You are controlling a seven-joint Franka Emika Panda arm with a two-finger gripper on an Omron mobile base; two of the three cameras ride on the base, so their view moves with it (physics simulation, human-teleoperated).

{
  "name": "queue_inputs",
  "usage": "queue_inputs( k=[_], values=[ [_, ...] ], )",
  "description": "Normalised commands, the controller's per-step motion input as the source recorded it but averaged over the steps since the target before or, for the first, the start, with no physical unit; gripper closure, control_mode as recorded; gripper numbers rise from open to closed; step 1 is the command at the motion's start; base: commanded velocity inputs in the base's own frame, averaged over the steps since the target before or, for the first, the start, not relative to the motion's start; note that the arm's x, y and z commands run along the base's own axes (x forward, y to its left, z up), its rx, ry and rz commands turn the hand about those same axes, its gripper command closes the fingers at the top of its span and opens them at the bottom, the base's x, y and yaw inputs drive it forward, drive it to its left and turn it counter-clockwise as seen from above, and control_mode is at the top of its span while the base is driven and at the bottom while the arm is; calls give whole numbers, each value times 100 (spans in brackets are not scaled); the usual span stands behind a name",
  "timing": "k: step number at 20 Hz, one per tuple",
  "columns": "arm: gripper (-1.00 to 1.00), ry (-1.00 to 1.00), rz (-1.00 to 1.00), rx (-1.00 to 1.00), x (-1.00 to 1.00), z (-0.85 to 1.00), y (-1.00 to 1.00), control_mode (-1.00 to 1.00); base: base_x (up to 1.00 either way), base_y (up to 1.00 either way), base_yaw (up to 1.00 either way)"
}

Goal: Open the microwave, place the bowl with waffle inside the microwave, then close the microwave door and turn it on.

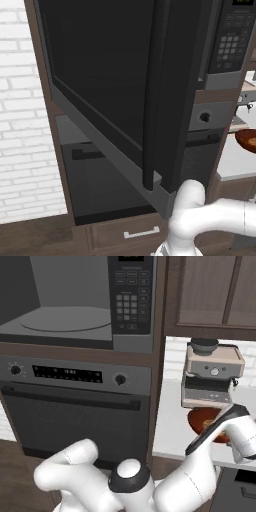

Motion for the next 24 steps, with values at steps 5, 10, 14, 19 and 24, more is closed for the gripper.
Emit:
queue_inputs(
  k=[5,10,14,19,24],
  values=[
    [100,-44,-1,3,-100,92,50,-100,0,0,0],
    [100,-39,0,-1,-100,86,100,-100,0,0,0],
    [100,-32,3,-8,-100,82,100,-100,0,0,0],
    [100,-21,7,-15,-99,69,100,-100,0,0,0],
    [100,-10,12,-20,-82,58,100,-100,0,0,0]
  ],
)
